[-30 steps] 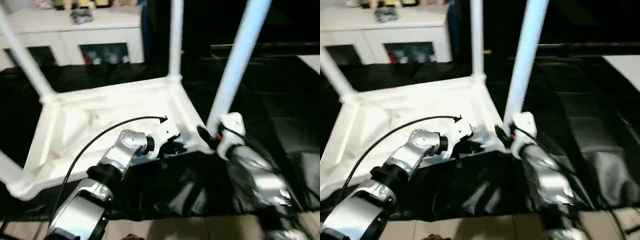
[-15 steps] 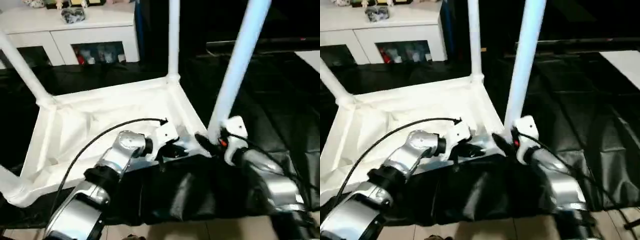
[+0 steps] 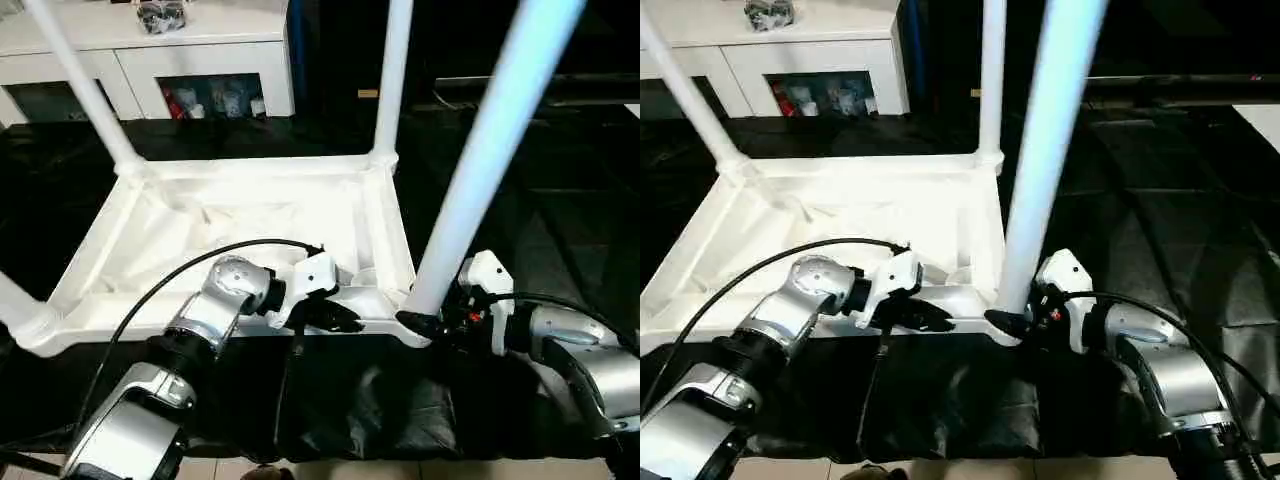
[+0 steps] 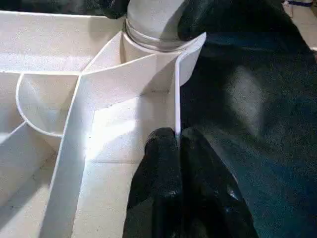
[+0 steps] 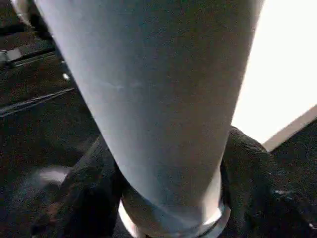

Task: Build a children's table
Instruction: Rotate leg to tighten

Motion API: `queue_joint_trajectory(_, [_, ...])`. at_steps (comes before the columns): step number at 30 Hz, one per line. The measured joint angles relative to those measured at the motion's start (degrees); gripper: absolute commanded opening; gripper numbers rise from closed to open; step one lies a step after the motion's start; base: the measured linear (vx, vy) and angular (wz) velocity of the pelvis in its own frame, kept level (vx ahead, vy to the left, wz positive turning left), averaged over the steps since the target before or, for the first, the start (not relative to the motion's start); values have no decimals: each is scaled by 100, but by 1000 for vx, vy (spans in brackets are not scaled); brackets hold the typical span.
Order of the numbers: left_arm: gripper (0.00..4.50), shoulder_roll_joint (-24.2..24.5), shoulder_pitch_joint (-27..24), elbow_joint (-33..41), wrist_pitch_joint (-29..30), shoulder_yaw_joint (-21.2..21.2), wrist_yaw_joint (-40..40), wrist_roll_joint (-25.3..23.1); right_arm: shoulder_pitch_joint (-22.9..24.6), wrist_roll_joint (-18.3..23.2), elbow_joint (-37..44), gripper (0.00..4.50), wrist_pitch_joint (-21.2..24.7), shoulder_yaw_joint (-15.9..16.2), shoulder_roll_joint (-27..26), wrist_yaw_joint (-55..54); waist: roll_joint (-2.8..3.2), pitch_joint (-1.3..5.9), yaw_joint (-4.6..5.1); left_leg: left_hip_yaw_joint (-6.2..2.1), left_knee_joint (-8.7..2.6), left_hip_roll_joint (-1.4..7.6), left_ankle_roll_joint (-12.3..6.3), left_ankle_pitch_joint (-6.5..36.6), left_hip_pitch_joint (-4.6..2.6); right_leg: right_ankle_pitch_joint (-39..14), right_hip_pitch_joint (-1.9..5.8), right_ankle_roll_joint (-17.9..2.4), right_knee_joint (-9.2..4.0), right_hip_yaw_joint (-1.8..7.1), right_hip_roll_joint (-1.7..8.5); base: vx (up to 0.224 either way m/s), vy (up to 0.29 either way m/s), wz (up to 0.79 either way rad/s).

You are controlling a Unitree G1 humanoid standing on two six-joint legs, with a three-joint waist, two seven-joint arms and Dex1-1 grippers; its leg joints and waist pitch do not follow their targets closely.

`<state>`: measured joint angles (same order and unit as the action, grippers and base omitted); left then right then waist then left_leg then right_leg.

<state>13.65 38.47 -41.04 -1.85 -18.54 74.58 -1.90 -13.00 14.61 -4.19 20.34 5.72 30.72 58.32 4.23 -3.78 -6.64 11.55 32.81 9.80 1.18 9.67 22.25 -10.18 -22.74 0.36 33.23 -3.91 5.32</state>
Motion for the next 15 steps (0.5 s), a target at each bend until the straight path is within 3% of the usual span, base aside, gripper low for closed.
queue_joint_trajectory(8, [0, 229, -210, 437, 267, -2, 122, 11, -253, -89, -120, 213, -139, 257, 69, 446, -144, 1, 27, 11, 5, 4, 6, 0, -9, -1, -6, 2, 22, 8, 3, 0, 0, 0])
queue_joint_trajectory(11, [0, 472, -338, 726, 401, 12, 147, 51, -383, -147, -335, 208, -310, 370, -143, 458, -287, -8, 86, 16, 4, 8, 14, -4, -19, -9, -32, 0, 69, 12, 3, 0, 0, 0])
queue_joint_trajectory(15, [0, 655, -491, 963, 484, 78, 159, 64, -500, -179, -496, 205, -430, 501, -291, 464, -345, -11, 152, 14, 4, 8, 18, -5, -30, -9, -36, 0, 81, 13, 3, 0, 0, 0])
